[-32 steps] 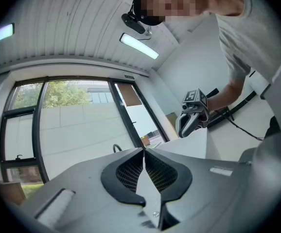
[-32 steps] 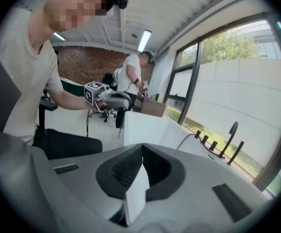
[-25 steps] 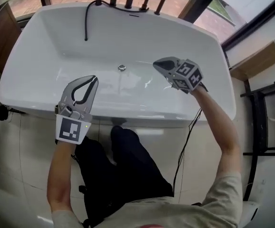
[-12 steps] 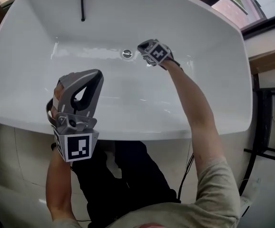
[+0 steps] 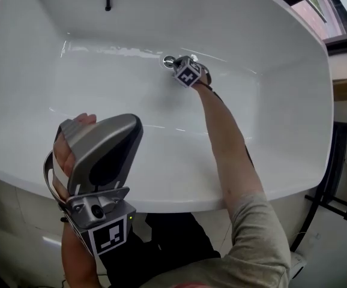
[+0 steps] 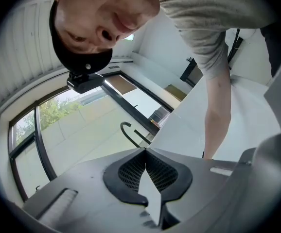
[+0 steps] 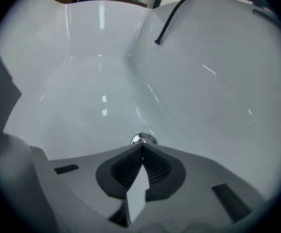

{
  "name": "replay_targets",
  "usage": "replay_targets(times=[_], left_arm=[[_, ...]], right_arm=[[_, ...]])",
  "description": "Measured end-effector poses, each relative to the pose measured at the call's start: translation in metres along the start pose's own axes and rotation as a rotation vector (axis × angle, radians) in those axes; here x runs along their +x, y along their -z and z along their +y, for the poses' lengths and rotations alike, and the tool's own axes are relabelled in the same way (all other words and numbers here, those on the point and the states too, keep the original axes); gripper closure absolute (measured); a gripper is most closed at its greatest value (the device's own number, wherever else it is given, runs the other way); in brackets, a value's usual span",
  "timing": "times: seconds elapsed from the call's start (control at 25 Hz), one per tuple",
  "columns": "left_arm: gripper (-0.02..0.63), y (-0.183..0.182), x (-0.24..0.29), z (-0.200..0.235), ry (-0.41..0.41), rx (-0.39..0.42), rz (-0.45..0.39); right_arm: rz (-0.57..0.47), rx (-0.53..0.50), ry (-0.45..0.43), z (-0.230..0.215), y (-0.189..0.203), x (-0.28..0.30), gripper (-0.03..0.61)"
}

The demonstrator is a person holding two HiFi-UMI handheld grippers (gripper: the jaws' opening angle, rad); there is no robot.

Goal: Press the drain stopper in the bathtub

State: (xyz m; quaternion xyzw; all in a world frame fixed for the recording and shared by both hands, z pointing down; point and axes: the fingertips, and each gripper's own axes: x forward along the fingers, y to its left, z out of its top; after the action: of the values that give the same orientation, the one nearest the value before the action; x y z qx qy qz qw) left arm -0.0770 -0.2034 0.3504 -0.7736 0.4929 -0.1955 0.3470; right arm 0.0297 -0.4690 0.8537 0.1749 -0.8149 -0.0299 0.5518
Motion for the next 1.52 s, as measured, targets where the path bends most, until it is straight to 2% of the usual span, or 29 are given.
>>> replay_targets(times=[0.12,0.44,0.64,0.76,0.84,0.92,1.0,1.08,1.2,1.28,1.36,1.52], left_arm=[[0.609,0.001,0.000,-0.002,0.008,0.000,0.004],[0.609,0.001,0.000,-0.003,0.019,-0.016,-0.001],[0.609,0.000,0.000,-0.003,0.027,-0.005,-0.010],[0.609,0.000,-0.001,-0.004,0.026,-0.003,-0.011],[0.609,0.001,-0.001,-0.006,0.030,0.008,-0.004],[0.609,0.002,0.000,-0.009,0.034,0.030,-0.005],[0.609,0.002,0.002,-0.009,0.033,0.044,-0.012],[0.609,0.005,0.002,-0.010,0.027,0.045,-0.010],[0.609,0.012,0.000,-0.019,0.031,0.059,0.012],[0.609,0.018,-0.002,-0.024,0.043,0.070,0.034],[0.609,0.025,-0.002,-0.026,0.050,0.064,0.045],[0.609,0.032,0.013,-0.016,0.033,0.029,-0.003]], right_arm=[[0.002,-0.023,0.018,-0.001,0.005,0.024,0.577],[0.006,0.004,0.080,-0.013,0.007,0.058,0.576],[0.019,-0.055,0.129,-0.015,0.004,0.061,0.577],[0.074,-0.165,0.168,-0.013,0.004,0.064,0.578],[0.121,-0.225,0.150,-0.008,0.004,0.068,0.578],[0.145,-0.167,0.106,-0.012,0.002,0.062,0.577],[0.135,-0.097,0.125,-0.029,-0.009,0.039,0.577],[0.094,-0.080,0.162,-0.039,-0.025,0.007,0.578],[-0.013,0.009,0.129,-0.032,-0.045,-0.054,0.578],[-0.114,0.056,0.083,-0.018,-0.061,-0.107,0.578],[-0.238,0.059,0.042,-0.007,-0.083,-0.174,0.578],[-0.500,0.067,0.033,0.002,-0.132,-0.351,0.578]])
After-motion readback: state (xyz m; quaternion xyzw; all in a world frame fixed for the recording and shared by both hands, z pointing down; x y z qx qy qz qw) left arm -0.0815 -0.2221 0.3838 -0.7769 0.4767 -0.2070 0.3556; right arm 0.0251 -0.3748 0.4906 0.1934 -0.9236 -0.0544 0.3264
